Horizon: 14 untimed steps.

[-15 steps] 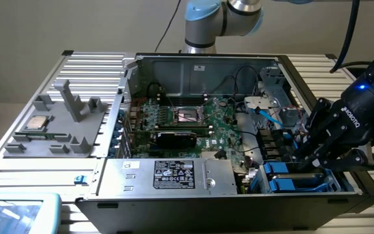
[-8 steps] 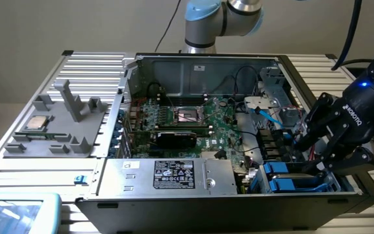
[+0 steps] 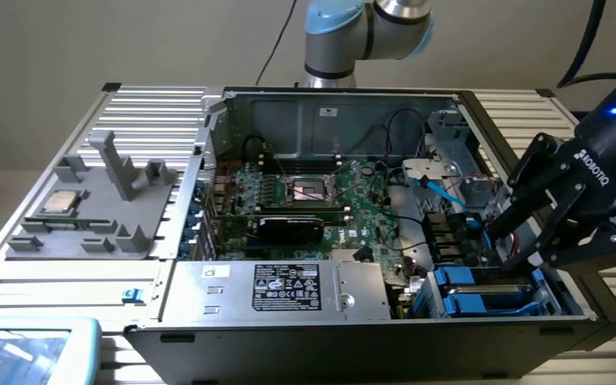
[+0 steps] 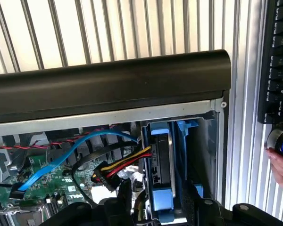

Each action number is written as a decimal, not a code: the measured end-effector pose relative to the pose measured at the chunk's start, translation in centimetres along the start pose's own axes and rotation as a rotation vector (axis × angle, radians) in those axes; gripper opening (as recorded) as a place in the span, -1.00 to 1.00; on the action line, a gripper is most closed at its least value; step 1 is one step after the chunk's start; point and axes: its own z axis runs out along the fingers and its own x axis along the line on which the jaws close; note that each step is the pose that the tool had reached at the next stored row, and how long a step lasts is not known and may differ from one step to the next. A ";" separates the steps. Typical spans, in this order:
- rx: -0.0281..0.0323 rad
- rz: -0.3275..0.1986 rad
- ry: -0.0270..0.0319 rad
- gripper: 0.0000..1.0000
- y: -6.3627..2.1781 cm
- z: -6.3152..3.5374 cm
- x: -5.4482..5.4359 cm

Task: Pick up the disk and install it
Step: 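Insert the first disk wire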

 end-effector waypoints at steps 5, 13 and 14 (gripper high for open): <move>-0.0003 0.001 -0.0020 0.08 -0.69 -2.08 -0.1; -0.0005 0.001 -0.0037 0.08 -1.17 -3.70 -0.2; -0.0005 0.001 -0.0036 0.08 -1.17 -3.69 -0.2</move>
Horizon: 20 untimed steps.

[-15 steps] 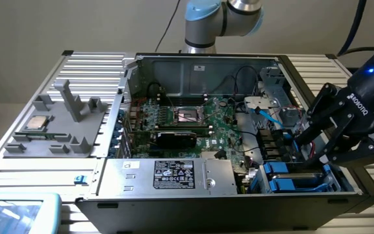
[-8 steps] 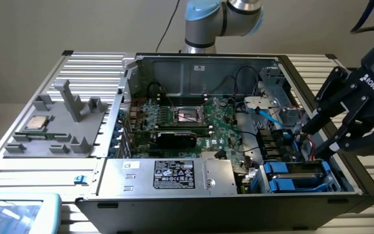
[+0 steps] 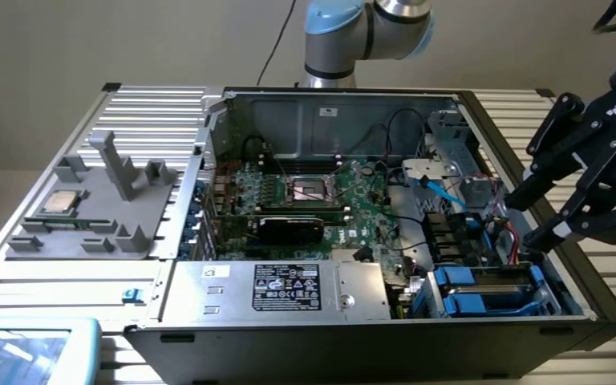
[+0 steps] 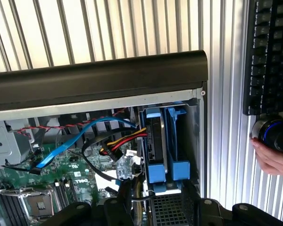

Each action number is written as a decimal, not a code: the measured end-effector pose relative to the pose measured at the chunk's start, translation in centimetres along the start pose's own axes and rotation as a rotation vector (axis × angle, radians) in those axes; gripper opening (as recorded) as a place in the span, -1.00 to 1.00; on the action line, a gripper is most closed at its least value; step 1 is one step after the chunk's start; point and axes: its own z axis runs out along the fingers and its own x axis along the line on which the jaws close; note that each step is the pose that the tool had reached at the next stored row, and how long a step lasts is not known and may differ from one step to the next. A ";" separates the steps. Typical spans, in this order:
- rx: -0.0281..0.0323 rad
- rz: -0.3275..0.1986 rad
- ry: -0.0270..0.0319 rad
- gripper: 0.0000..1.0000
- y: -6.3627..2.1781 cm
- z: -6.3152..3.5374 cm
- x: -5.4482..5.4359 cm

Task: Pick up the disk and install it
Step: 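Insert the first disk wire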

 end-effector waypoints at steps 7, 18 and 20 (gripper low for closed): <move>0.0000 0.000 0.0000 0.08 0.00 0.00 0.0; -0.0001 0.000 -0.0001 0.08 0.00 -0.01 0.0; 0.0000 0.000 -0.0001 0.08 0.00 0.00 0.0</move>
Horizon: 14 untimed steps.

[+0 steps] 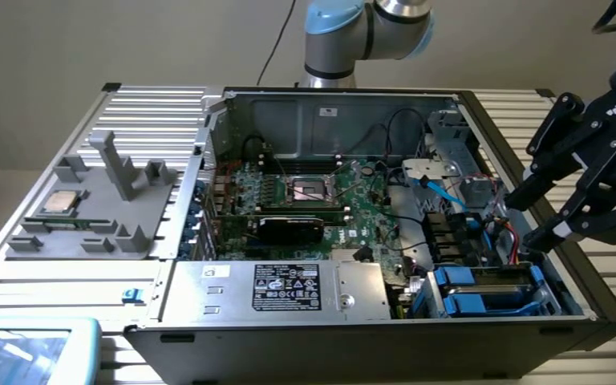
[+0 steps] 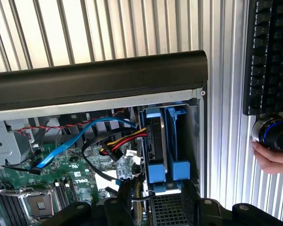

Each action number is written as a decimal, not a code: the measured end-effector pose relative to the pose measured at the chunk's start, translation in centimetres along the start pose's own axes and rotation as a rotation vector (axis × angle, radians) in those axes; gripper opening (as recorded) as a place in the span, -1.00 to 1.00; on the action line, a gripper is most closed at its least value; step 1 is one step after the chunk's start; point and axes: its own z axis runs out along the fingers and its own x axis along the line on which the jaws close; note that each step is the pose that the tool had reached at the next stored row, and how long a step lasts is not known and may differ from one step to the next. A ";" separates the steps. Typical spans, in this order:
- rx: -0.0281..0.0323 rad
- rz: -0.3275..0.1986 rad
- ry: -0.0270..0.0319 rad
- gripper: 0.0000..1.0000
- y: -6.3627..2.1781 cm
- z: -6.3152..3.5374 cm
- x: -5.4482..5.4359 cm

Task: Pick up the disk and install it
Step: 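Insert the first disk wire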

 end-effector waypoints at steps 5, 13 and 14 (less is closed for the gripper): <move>0.0000 0.000 0.0000 0.08 0.00 0.00 0.0; -0.0229 0.003 -0.0047 0.08 -0.61 0.13 0.7; -0.0410 0.004 -0.0042 0.08 -0.65 0.16 0.7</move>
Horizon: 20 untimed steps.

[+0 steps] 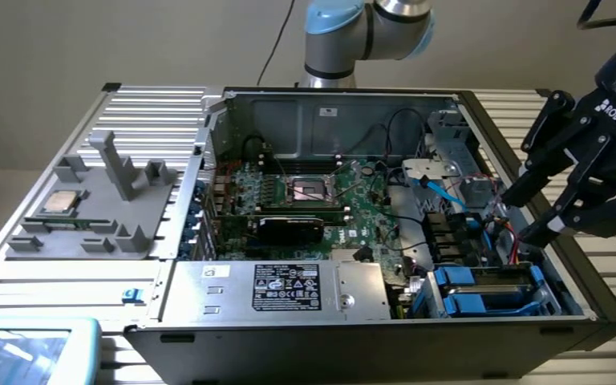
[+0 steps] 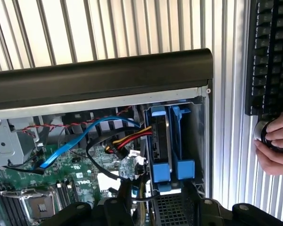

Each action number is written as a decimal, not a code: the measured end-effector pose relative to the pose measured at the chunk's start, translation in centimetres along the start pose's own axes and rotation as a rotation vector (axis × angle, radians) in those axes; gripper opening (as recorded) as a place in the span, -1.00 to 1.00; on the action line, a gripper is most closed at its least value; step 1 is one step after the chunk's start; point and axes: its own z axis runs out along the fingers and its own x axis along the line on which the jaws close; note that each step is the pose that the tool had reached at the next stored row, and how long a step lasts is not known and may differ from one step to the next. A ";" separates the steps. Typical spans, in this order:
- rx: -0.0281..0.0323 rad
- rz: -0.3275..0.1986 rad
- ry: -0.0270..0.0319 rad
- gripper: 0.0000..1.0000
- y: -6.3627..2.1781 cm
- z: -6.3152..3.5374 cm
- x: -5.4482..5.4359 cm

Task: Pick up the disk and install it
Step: 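Insert the first disk wire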

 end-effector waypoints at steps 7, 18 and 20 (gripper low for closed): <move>-0.1327 0.010 -0.0323 0.08 -0.03 0.00 0.0; -0.2175 0.020 -0.0742 0.08 -0.23 0.04 0.0; -0.2513 0.020 -0.0791 0.08 -0.23 0.05 0.0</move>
